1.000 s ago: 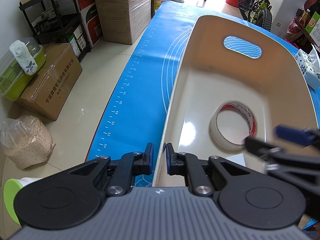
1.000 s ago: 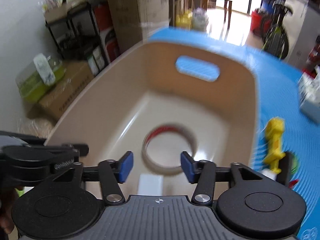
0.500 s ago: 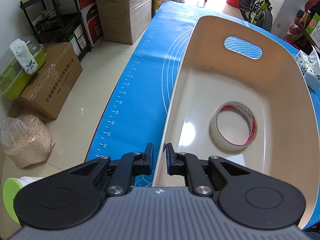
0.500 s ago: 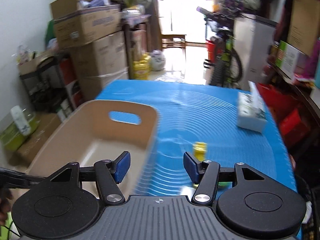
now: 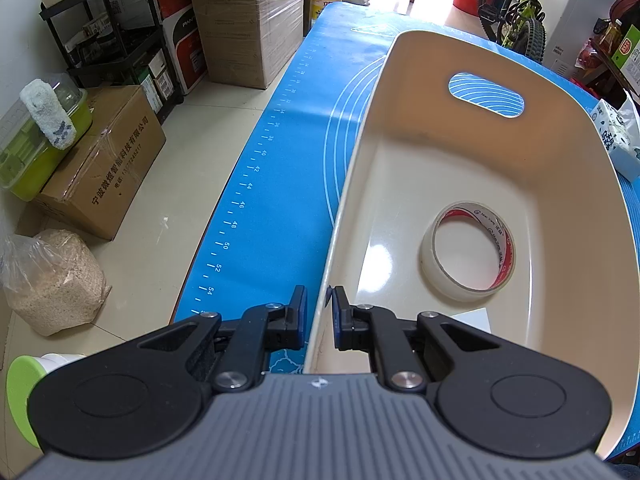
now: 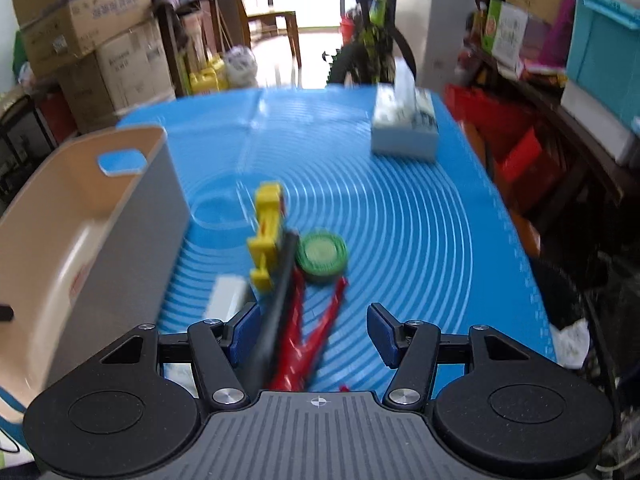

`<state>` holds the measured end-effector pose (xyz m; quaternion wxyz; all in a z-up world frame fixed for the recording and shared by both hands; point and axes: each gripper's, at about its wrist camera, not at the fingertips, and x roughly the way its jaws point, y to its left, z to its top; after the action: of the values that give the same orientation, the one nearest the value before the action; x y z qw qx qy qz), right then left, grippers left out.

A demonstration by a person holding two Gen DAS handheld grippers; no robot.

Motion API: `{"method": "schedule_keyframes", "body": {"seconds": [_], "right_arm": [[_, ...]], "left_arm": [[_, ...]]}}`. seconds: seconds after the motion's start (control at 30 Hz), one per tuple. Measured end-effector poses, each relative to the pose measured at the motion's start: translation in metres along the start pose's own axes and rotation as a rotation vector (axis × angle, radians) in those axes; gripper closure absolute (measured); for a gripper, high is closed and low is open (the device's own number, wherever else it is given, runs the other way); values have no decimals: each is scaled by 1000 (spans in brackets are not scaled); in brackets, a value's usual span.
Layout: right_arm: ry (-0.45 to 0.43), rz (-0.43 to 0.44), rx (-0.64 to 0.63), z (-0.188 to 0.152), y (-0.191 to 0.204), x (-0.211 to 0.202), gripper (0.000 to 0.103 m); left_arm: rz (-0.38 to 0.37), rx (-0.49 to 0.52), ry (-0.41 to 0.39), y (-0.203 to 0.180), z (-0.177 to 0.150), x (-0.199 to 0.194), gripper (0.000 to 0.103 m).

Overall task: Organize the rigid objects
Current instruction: 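Move the right gripper back to the mat and grasp the red figurine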

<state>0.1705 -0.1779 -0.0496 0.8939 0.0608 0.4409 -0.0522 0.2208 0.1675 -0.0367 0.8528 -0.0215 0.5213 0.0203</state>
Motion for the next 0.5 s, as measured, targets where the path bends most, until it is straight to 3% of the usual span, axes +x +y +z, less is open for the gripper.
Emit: {"method": "schedule_keyframes", "body": {"seconds": [0.17, 0.5], "right_arm": [[55, 5, -11, -19, -4, 4, 36], [120, 23, 22, -23, -16, 26, 39]], "left_arm": [[2, 2, 0, 0, 0, 0, 88], [4, 3, 0, -2, 0, 0, 88]]}}
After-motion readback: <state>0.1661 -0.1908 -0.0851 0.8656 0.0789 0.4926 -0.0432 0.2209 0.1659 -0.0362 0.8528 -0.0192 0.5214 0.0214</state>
